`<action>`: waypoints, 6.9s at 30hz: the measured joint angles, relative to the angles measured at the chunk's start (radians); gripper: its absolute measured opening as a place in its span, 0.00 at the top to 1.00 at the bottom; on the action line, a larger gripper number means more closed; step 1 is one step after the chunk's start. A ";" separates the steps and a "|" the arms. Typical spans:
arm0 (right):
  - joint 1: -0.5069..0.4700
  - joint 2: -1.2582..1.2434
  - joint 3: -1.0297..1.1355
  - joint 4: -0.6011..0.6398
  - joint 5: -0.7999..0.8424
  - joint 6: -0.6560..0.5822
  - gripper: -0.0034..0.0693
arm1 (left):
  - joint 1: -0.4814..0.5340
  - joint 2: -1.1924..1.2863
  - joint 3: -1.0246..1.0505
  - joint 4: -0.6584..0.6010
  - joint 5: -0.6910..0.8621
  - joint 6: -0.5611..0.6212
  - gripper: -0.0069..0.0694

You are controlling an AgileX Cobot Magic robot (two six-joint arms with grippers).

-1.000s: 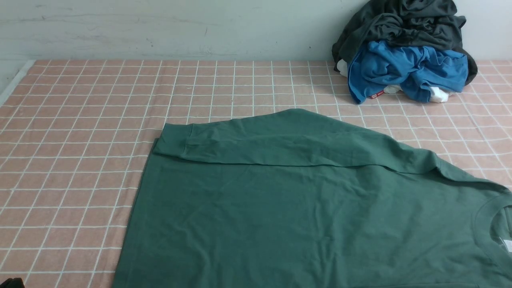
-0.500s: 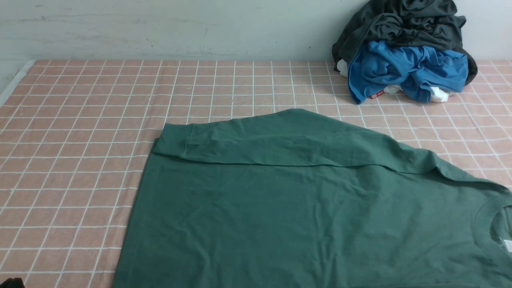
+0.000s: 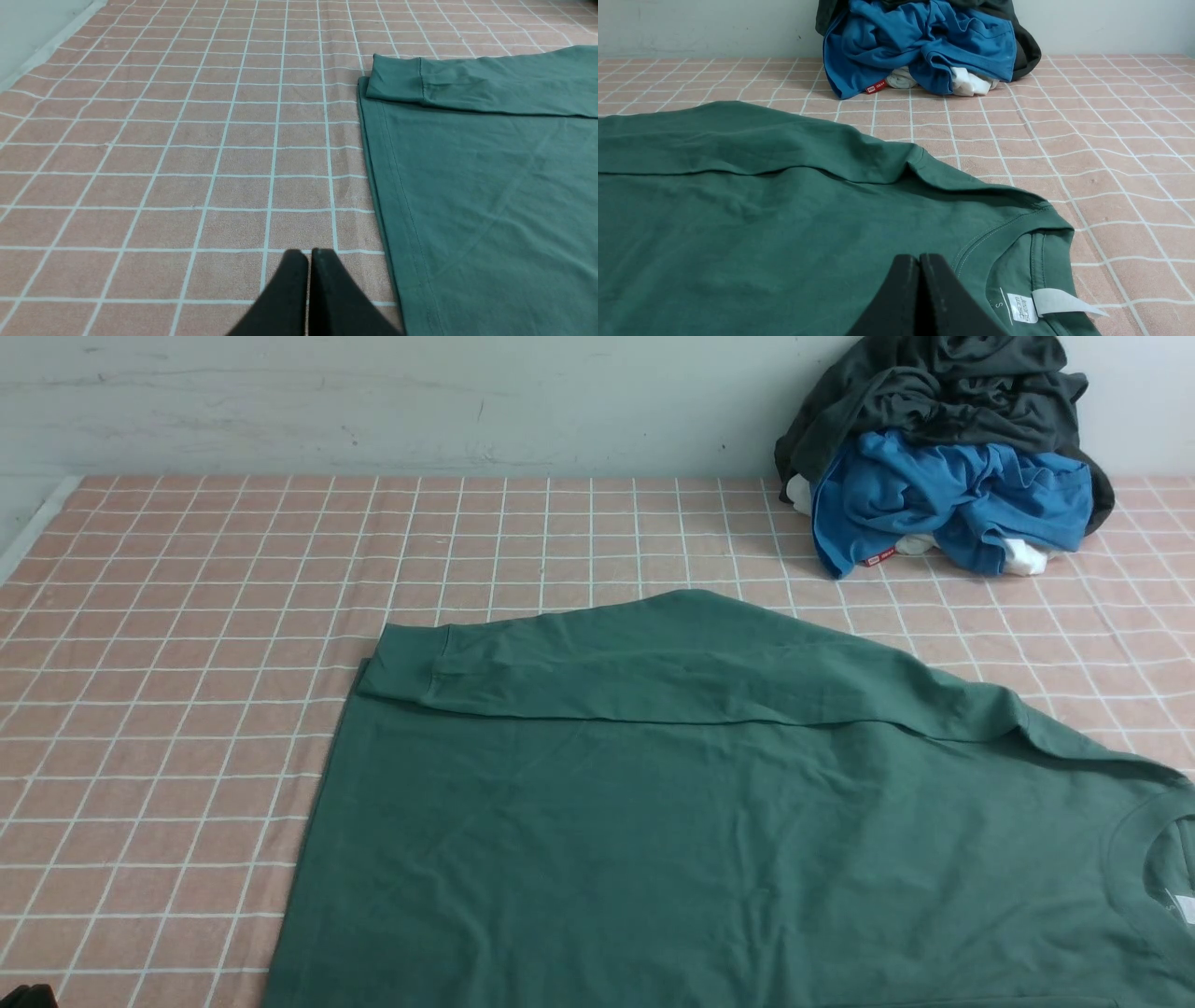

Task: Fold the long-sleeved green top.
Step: Use the left arm to clamp the cuff closest to it, then use the left arm to drag and place the cuff at the centered position on the left edge of the fabric, then use the left arm to clamp the cuff farthest from it

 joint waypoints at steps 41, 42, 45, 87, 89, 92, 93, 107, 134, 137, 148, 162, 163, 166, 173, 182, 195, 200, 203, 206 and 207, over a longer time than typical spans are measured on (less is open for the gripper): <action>0.000 0.000 0.001 0.766 -0.071 0.150 0.97 | 0.000 0.000 -0.025 -0.819 -0.008 -0.191 0.91; 0.000 0.000 -0.007 0.764 -0.065 0.115 0.97 | 0.000 0.000 -0.055 -0.814 0.015 -0.134 0.91; 0.000 0.004 -0.075 0.734 -0.054 0.004 0.97 | 0.000 0.003 -0.168 -0.784 0.072 0.061 0.91; 0.362 0.858 -0.839 0.339 0.893 -0.408 0.97 | -0.553 1.548 -0.687 -0.017 0.540 0.290 0.40; 0.362 0.858 -0.839 0.339 0.892 -0.408 0.97 | -0.579 1.562 -0.687 -0.012 0.538 0.293 0.40; 0.362 0.858 -0.839 0.338 0.891 -0.408 0.97 | -0.604 1.567 -0.692 0.018 0.538 0.280 0.41; 0.362 0.858 -0.839 0.338 0.891 -0.408 0.97 | -0.607 1.567 -0.693 0.027 0.538 0.267 0.43; 0.362 0.858 -0.839 0.335 0.890 -0.408 0.97 | -0.608 1.546 -0.694 0.079 0.534 0.220 0.90; 0.404 0.842 -0.839 0.292 0.867 -0.408 0.97 | -0.507 1.700 -1.404 0.274 0.824 0.271 0.90; 0.420 0.841 -0.839 0.260 0.871 -0.404 0.97 | -0.494 1.774 -1.501 0.275 0.856 0.276 0.90; 0.422 0.841 -0.839 0.190 0.883 -0.348 0.97 | -0.486 1.888 -1.668 0.273 0.869 0.310 0.90; 0.422 0.841 -0.839 0.164 0.879 -0.343 0.97 | -0.435 2.061 -1.673 0.278 0.831 0.253 0.69; 0.422 0.842 -0.839 0.157 0.873 -0.339 0.97 | -0.425 2.066 -1.673 0.278 0.829 0.229 0.64; 0.422 0.859 -0.849 0.126 0.856 -0.305 0.97 | -0.400 2.072 -1.689 0.275 0.829 0.165 0.51; 0.422 0.996 -0.925 0.028 0.801 -0.237 0.97 | -0.293 2.088 -1.825 0.193 0.826 0.099 0.35; 0.422 1.184 -1.036 0.023 0.750 -0.231 0.97 | -0.164 2.195 -1.882 0.042 0.679 0.089 0.34; 0.422 1.286 -1.040 0.022 0.748 -0.231 0.97 | -0.161 2.294 -1.882 0.007 0.564 0.089 0.34; 0.422 1.286 -1.044 0.022 0.747 -0.234 0.97 | -0.161 2.295 -1.882 0.007 0.559 0.089 0.36; 0.422 1.286 -1.045 0.022 0.747 -0.235 0.97 | -0.161 2.295 -1.882 0.007 0.555 0.086 0.40; 0.422 1.286 -1.045 0.022 0.747 -0.235 0.97 | -0.161 2.295 -1.882 0.016 0.554 0.083 0.43; 0.422 1.286 -1.045 0.022 0.747 -0.235 0.97 | -0.161 2.295 -1.882 0.020 0.554 0.083 0.43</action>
